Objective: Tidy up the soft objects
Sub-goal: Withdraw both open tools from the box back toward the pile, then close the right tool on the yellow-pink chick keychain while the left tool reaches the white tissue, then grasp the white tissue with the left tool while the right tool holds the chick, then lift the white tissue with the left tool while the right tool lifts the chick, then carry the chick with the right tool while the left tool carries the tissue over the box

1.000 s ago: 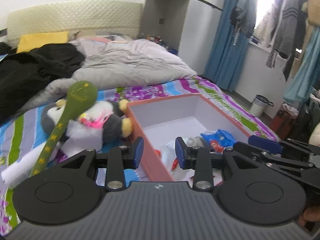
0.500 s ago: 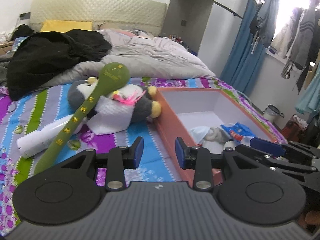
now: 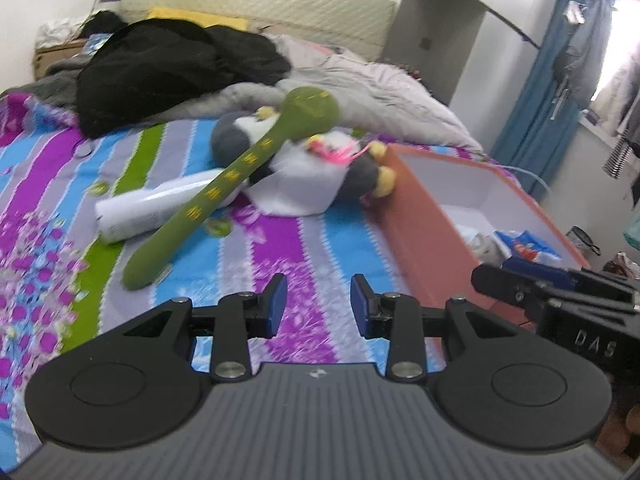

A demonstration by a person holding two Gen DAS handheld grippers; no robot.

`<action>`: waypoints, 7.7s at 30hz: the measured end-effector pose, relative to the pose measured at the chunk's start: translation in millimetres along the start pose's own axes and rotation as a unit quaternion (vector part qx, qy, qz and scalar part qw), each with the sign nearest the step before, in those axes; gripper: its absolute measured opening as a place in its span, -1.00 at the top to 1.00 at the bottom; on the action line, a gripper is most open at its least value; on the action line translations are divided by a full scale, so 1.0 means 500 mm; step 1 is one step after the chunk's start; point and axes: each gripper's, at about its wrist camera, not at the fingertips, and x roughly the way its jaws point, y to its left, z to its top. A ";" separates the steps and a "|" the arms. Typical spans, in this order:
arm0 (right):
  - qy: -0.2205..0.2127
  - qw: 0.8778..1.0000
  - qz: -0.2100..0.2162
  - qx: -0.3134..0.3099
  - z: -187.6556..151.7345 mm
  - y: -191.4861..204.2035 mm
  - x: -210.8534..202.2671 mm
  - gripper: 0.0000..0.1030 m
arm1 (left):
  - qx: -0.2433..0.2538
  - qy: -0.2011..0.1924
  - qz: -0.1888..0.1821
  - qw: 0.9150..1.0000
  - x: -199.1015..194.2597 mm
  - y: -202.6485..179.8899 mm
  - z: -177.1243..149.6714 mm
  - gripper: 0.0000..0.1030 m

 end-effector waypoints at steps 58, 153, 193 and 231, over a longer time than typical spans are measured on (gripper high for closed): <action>0.060 0.995 0.009 -0.080 0.219 -0.060 0.582 0.36 | 0.049 0.016 -0.018 0.999 0.663 0.078 0.157 0.53; 0.133 0.991 -0.018 -0.023 -0.022 -0.040 0.350 0.36 | 0.083 0.070 0.060 0.992 0.534 0.057 0.106 0.81; 0.046 0.999 -0.005 0.018 0.062 -0.034 0.062 0.35 | -0.009 0.039 0.021 0.999 0.056 -0.032 0.079 0.80; 0.057 0.990 -0.097 0.083 0.257 -0.489 0.169 0.35 | 0.074 0.077 -0.084 0.991 0.394 -0.431 0.339 0.80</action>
